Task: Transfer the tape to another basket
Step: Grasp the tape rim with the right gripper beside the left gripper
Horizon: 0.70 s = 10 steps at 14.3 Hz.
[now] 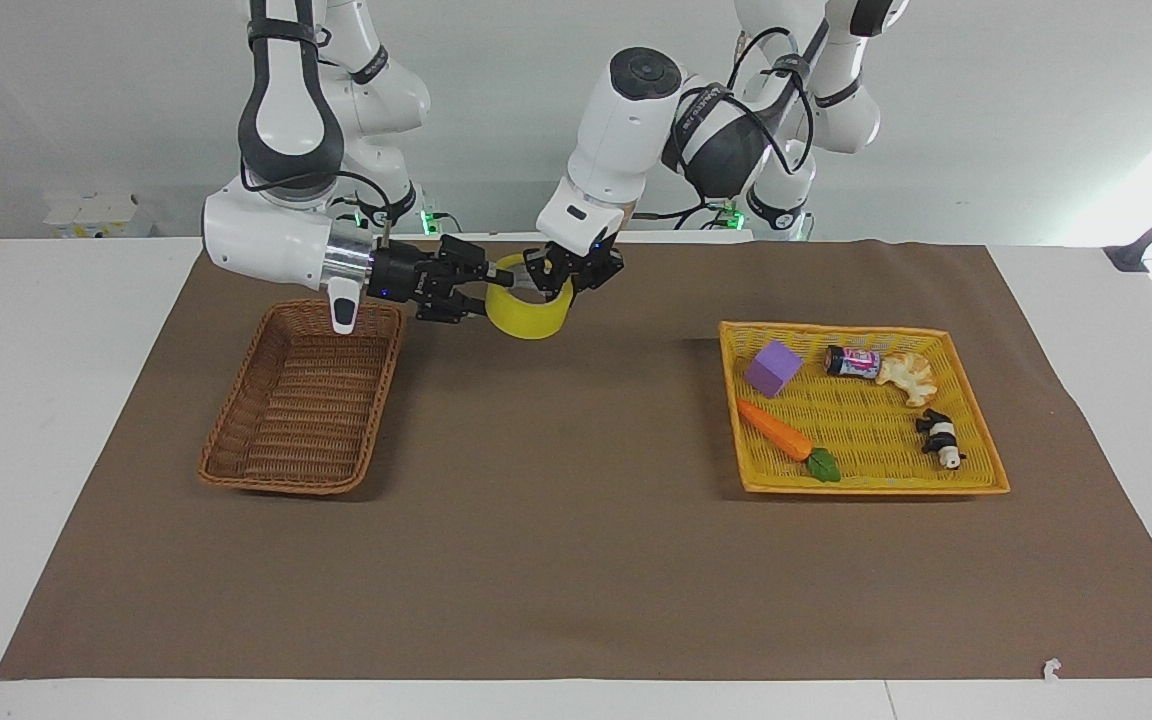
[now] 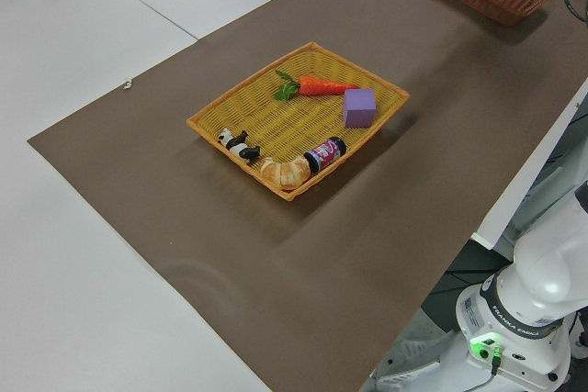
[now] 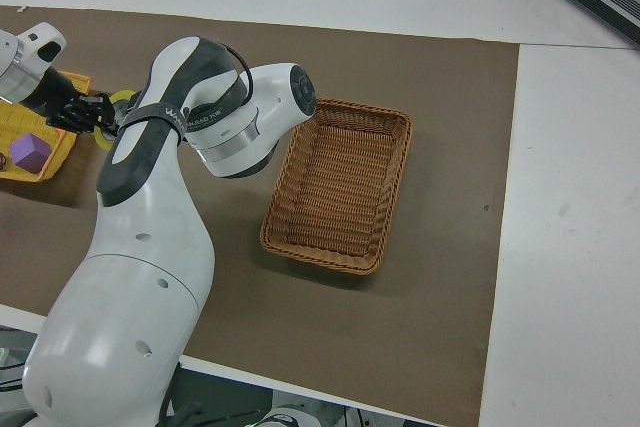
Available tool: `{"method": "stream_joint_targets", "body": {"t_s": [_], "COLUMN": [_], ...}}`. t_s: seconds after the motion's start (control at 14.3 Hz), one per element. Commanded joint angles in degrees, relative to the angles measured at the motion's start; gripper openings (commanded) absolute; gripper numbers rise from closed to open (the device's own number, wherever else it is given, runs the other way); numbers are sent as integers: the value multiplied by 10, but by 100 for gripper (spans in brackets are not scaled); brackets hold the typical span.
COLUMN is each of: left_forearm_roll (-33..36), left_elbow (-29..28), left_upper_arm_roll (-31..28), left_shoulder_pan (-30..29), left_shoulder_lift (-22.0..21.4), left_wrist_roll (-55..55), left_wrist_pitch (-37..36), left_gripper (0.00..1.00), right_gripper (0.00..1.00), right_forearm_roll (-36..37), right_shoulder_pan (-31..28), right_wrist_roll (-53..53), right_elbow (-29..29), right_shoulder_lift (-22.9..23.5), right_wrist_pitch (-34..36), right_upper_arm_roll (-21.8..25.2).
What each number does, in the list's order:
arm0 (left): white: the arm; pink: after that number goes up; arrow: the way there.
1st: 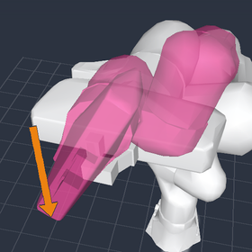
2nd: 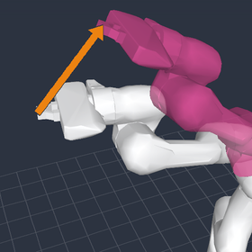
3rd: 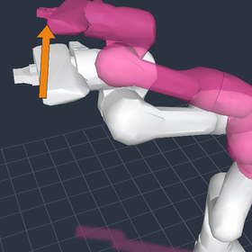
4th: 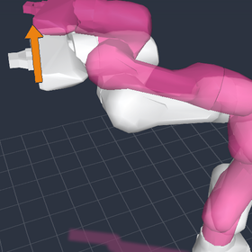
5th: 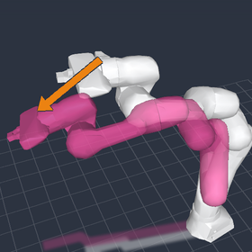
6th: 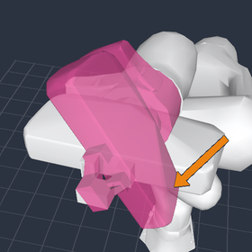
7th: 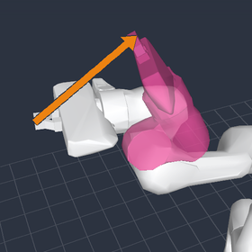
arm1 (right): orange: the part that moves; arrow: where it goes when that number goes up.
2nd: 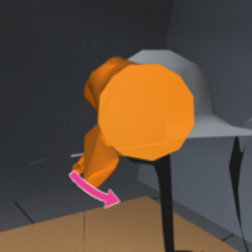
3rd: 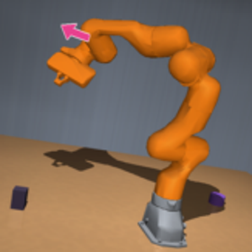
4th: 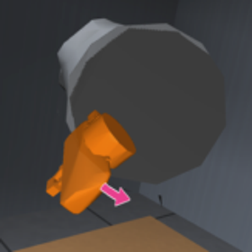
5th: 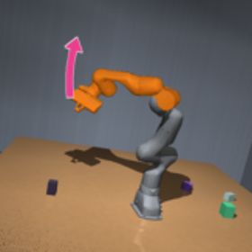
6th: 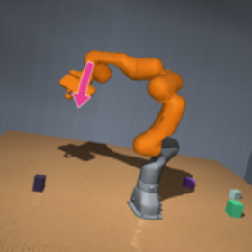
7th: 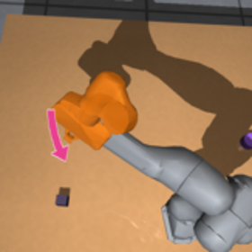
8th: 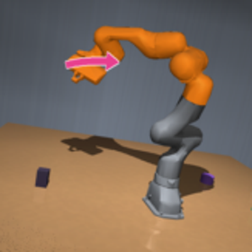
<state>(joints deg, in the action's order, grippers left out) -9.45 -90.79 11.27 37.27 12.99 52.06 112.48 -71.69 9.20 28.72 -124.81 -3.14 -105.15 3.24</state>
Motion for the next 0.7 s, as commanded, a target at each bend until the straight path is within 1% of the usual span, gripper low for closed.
{"method": "stream_joint_targets", "body": {"t_s": [0.0,0.14,0.28,0.42,0.49,0.63], "left_forearm_roll": [-1,-1,-1,-1,-1,-2], "left_elbow": [22,22,22,22,22,22], "left_upper_arm_roll": [-5,-5,-5,-5,-4,-5], "left_shoulder_pan": [8,7,7,7,7,7], "left_shoulder_lift": [7,7,7,7,7,7], "left_wrist_roll": [2,2,2,2,2,2], "left_wrist_pitch": [-16,-17,-17,-17,-17,-17], "left_gripper": [0,0,0,0,0,0], "right_gripper": [49,36,17,3,0,0], "right_forearm_roll": [-13,-13,-13,-14,-18,-21], "right_shoulder_pan": [-1,-1,-4,-6,-6,-6], "right_wrist_roll": [4,3,1,-1,-1,-1], "right_elbow": [-3,-3,-3,-3,-3,-4], "right_shoulder_lift": [-1,-1,-1,-1,-1,-1], "right_wrist_pitch": [1,3,9,14,14,14], "right_upper_arm_roll": [0,0,0,0,0,0]}}
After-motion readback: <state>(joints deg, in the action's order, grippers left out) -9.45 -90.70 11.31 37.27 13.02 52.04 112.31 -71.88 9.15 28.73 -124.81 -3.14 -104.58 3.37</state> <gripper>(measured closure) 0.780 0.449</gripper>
